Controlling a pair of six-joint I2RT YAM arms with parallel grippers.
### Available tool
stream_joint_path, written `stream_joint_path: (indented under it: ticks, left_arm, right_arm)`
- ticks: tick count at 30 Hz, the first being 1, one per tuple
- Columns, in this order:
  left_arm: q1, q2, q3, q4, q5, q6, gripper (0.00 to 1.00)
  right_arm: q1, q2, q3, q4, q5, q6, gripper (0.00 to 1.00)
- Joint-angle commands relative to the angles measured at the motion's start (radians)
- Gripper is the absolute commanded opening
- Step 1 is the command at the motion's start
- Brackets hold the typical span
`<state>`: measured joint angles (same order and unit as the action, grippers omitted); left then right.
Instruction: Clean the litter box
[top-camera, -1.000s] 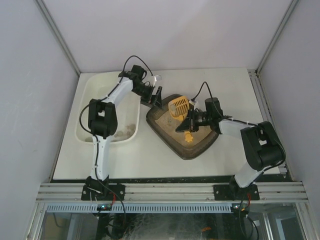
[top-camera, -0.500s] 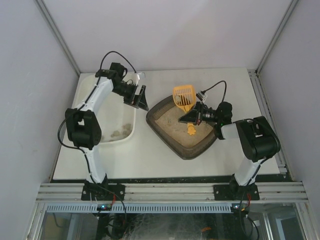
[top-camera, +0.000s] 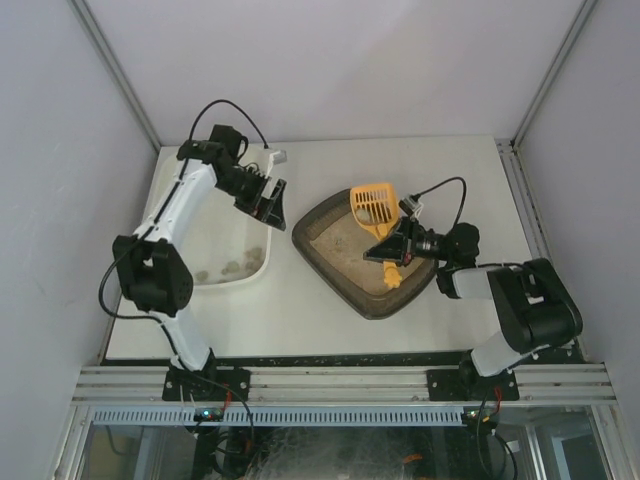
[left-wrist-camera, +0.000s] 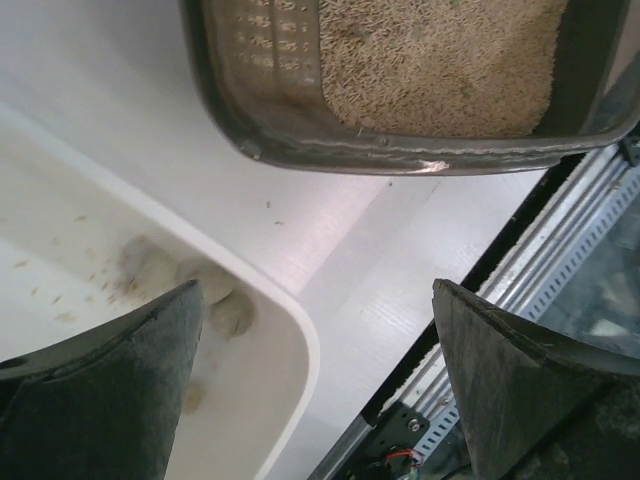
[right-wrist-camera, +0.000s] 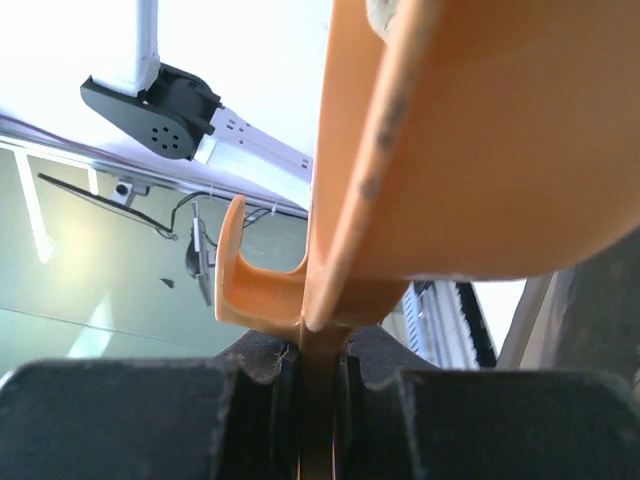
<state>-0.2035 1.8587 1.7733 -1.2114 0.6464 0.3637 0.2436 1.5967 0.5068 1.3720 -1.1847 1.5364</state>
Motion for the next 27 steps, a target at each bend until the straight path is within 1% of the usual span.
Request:
stream_joint_path:
  ticks: [1, 2, 4, 6, 7, 8, 9, 10, 11, 13, 14, 17, 18, 20, 21, 24, 25, 27]
  left_arm:
    - [0.002, -0.163, -0.030, 0.011, -0.142, 0.012, 1.00]
    - [0.003, -0.186, -0.044, 0.008, -0.152, 0.018, 1.00]
    - [0.008, -0.244, -0.098, 0.019, -0.152, 0.027, 1.00]
    - [0.011, -0.310, -0.172, 0.050, -0.136, 0.033, 1.00]
    - [0.012, -0.342, -0.206, 0.071, -0.134, 0.031, 1.00]
    - [0.011, -0.368, -0.238, 0.086, -0.131, 0.029, 1.00]
    - [0.012, -0.387, -0.258, 0.097, -0.132, 0.025, 1.00]
    - [0.011, -0.400, -0.275, 0.106, -0.139, 0.022, 1.00]
    - [0.011, -0.414, -0.287, 0.121, -0.154, 0.016, 1.00]
    - [0.012, -0.435, -0.307, 0.139, -0.178, 0.009, 1.00]
    - [0.011, -0.448, -0.314, 0.147, -0.187, 0.008, 1.00]
    - [0.012, -0.464, -0.326, 0.161, -0.203, 0.008, 1.00]
    - [0.012, -0.464, -0.327, 0.162, -0.207, 0.008, 1.00]
    - [0.014, -0.457, -0.329, 0.162, -0.208, 0.008, 1.00]
    - [0.016, -0.454, -0.331, 0.162, -0.208, 0.007, 1.00]
    - [0.019, -0.446, -0.333, 0.162, -0.209, 0.007, 1.00]
    - [0.020, -0.445, -0.333, 0.161, -0.214, 0.008, 1.00]
    - [0.023, -0.443, -0.325, 0.157, -0.226, 0.006, 1.00]
  right_arm:
    - [0.015, -0.168, -0.081, -0.273, 0.036, -0.101, 0.00]
    - [0.025, -0.231, -0.080, -0.447, 0.049, -0.242, 0.00]
    - [0.023, -0.363, -0.040, -0.846, 0.104, -0.471, 0.00]
    - [0.010, -0.476, 0.021, -1.196, 0.217, -0.638, 0.00]
    - [0.031, -0.506, 0.055, -1.314, 0.267, -0.703, 0.00]
    - [0.066, -0.511, 0.084, -1.380, 0.284, -0.747, 0.00]
    - [0.094, -0.490, 0.095, -1.391, 0.259, -0.748, 0.00]
    - [0.096, -0.474, 0.091, -1.384, 0.225, -0.733, 0.00]
    - [0.067, -0.474, 0.071, -1.359, 0.200, -0.712, 0.00]
    - [-0.029, -0.498, -0.008, -1.239, 0.184, -0.641, 0.00]
    - [-0.034, -0.498, -0.017, -1.214, 0.188, -0.628, 0.00]
    - [0.081, -0.445, 0.061, -1.268, 0.162, -0.670, 0.00]
    - [0.070, -0.437, 0.062, -1.244, 0.146, -0.653, 0.00]
    - [-0.006, -0.437, 0.040, -1.193, 0.142, -0.627, 0.00]
    - [-0.019, -0.434, 0.038, -1.179, 0.148, -0.624, 0.00]
    - [0.075, -0.399, 0.090, -1.201, 0.135, -0.635, 0.00]
    - [0.081, -0.388, 0.095, -1.187, 0.122, -0.620, 0.00]
    - [0.022, -0.396, 0.086, -1.175, 0.124, -0.608, 0.00]
